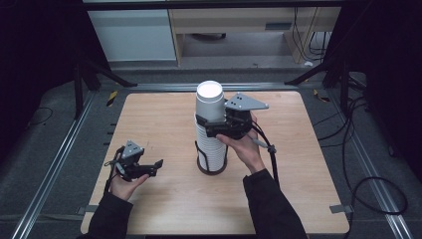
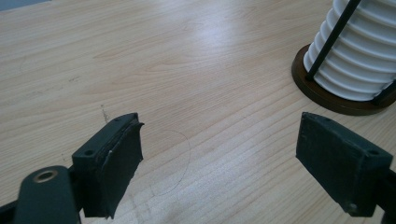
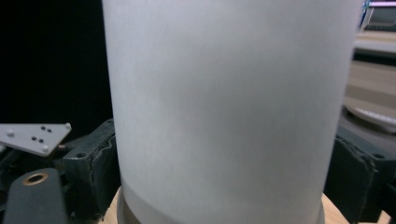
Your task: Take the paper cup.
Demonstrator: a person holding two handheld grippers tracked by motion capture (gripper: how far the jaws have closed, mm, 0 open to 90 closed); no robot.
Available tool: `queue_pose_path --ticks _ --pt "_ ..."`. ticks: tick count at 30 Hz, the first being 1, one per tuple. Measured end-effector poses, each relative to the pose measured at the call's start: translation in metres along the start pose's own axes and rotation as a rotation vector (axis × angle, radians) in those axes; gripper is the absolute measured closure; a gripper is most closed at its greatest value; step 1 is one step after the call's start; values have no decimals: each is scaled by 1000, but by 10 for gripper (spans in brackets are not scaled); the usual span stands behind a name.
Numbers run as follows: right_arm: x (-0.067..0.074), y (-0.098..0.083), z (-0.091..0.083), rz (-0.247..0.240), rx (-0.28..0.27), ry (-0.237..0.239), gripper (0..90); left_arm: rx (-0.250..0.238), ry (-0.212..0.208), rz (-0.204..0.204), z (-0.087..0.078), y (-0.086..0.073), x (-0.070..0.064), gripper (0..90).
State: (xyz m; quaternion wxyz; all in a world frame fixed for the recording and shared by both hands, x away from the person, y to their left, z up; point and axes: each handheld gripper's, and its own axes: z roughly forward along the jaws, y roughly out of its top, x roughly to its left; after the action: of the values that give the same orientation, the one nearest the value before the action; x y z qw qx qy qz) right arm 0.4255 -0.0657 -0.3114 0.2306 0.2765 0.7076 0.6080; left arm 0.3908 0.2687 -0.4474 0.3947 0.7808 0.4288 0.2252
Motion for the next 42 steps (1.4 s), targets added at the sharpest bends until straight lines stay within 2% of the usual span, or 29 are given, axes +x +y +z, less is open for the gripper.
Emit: queue_pose_path --ticks 1,2,8,17,29,42 --pt "0 0 0 0 0 0 123 0 0 0 0 0 0 138" --pt "0 5 -3 8 -23 9 126 -2 0 0 0 0 0 138" --pt "1 15 -6 -19 6 -2 138 -2 1 0 0 0 0 138" --pt "1 22 -8 -28 -3 3 149 0 3 -1 -1 0 0 138" --pt "1 41 -16 -44 -45 0 150 -4 1 0 -1 0 0 138" --pt "-1 64 -35 -56 -105 -3 153 -6 -2 -2 -2 1 0 139"
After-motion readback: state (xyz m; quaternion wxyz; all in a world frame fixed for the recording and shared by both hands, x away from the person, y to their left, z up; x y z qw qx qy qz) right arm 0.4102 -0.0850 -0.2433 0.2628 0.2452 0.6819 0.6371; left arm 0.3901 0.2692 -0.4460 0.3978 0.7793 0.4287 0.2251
